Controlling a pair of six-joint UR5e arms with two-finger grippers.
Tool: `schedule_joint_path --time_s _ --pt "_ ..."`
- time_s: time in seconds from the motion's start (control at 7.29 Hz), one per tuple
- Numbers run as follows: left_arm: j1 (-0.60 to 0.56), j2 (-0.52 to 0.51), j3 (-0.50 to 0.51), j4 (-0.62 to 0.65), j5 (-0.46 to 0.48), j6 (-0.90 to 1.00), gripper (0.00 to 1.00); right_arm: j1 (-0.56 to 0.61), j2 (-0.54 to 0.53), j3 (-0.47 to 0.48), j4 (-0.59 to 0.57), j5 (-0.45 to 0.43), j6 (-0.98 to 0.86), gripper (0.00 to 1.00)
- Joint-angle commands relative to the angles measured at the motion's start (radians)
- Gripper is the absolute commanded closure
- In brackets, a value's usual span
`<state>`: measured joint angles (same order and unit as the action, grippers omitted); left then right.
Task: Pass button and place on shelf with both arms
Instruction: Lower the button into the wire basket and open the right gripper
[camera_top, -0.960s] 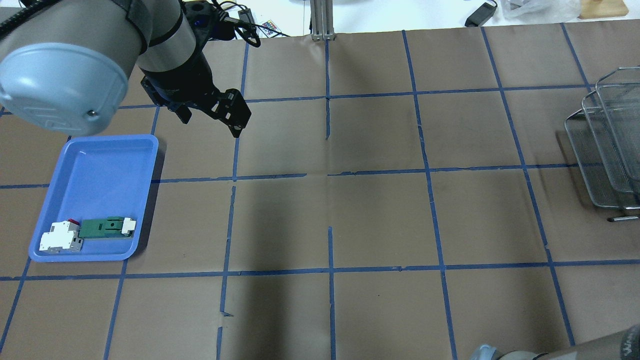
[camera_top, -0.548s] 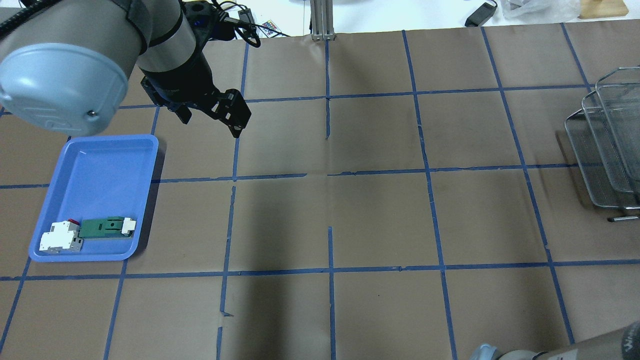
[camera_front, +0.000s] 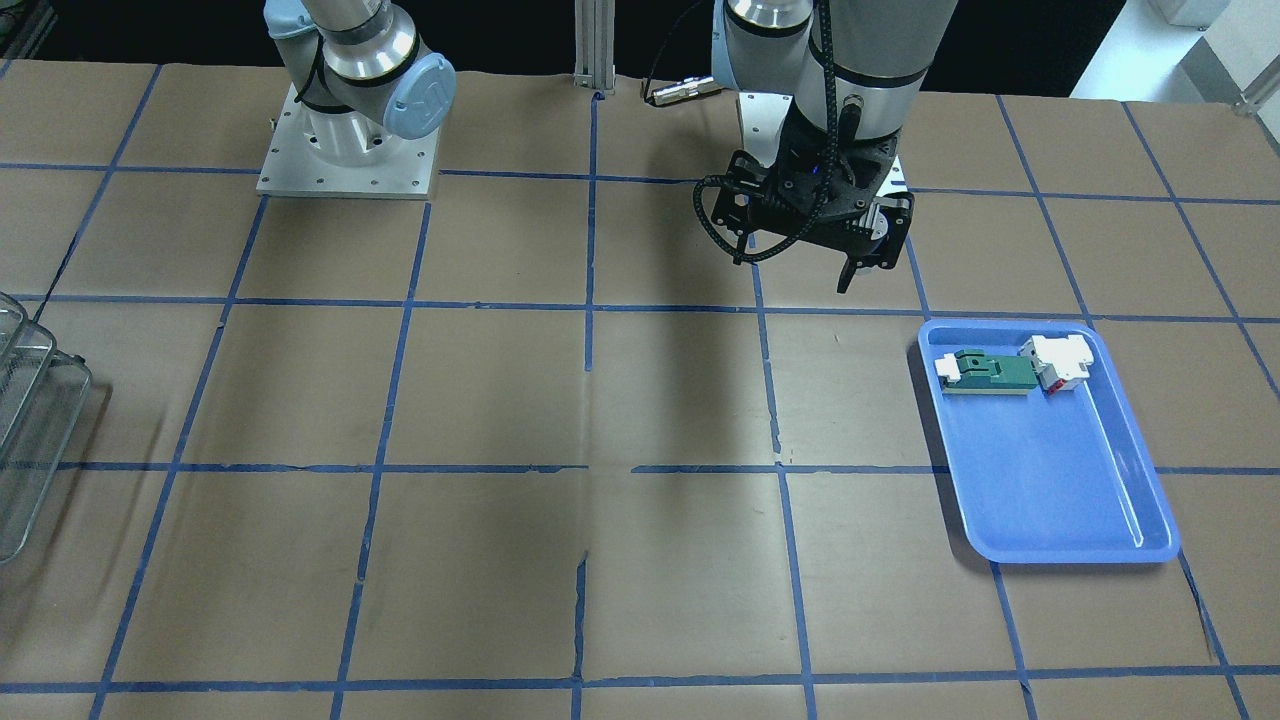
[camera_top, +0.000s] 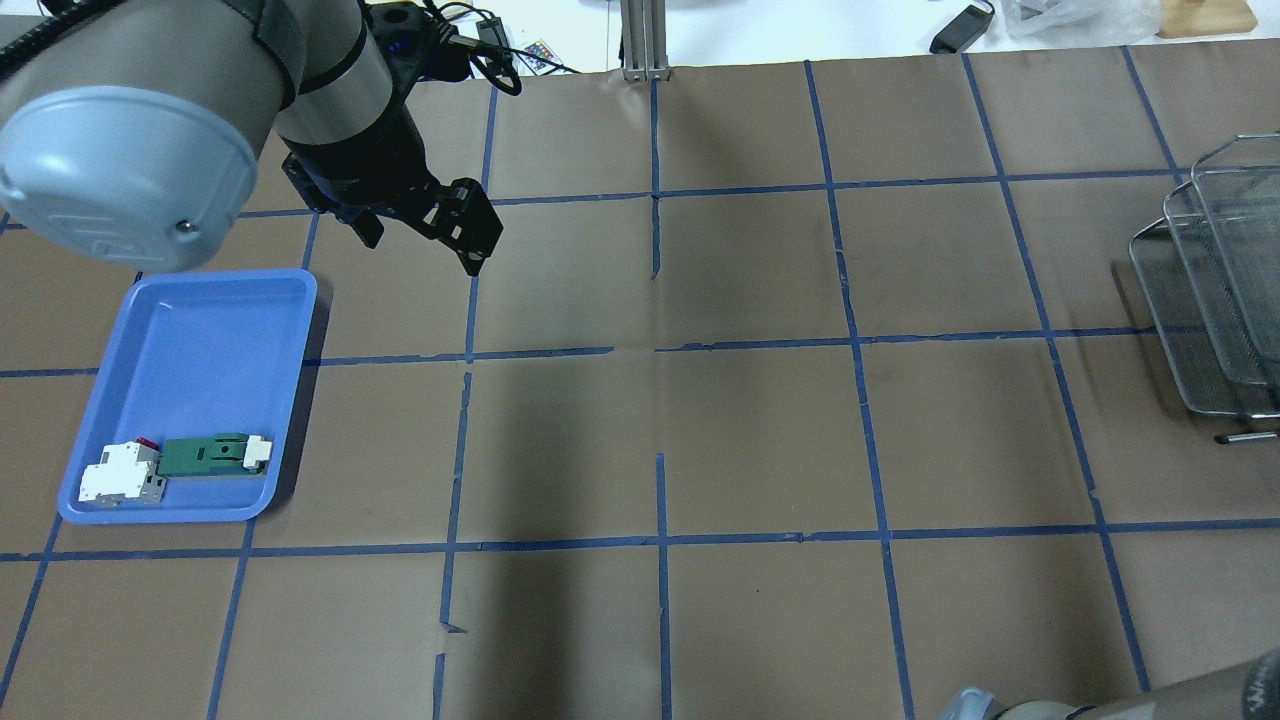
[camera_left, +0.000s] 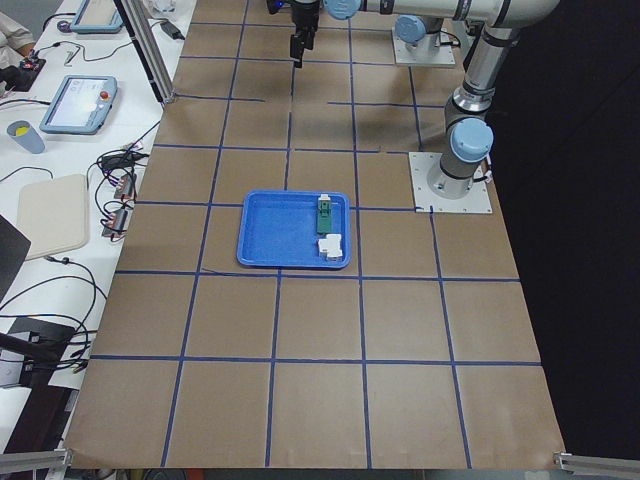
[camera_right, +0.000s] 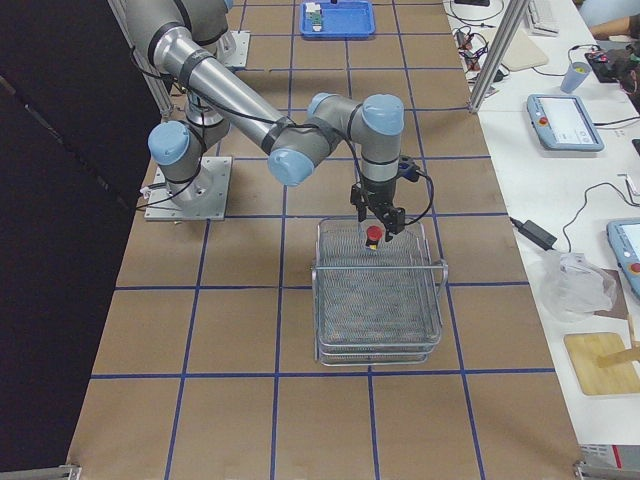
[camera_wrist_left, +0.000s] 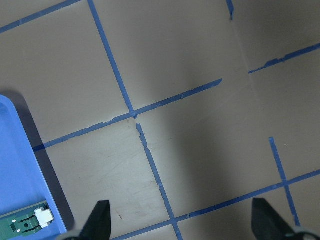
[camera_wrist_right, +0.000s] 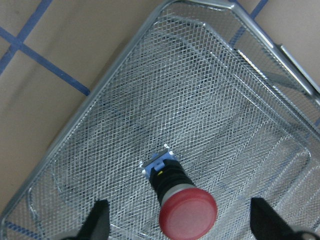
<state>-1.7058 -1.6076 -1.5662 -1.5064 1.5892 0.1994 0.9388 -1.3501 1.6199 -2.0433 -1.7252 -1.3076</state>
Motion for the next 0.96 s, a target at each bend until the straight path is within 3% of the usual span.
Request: schedule_joint_path --time_s 0.0,0.14,0.27,0.82 --pt "0.000 0.000 0.000 0.000 0.000 0.000 0.00 0.012 -0.143 0.000 0.248 0.016 0.224 0.00" --pt "0.000 0.000 0.000 0.000 0.000 0.000 0.00 0.018 -0.203 0.000 0.422 0.136 0.443 0.00" --pt "0.000 0.000 0.000 0.000 0.000 0.000 0.00 0.058 -0.227 0.001 0.502 0.198 0.667 0.00" --pt "0.000 0.001 -0.005 0.000 -0.002 0.000 0.00 0.501 -0.316 0.037 0.519 0.153 1.279 0.00"
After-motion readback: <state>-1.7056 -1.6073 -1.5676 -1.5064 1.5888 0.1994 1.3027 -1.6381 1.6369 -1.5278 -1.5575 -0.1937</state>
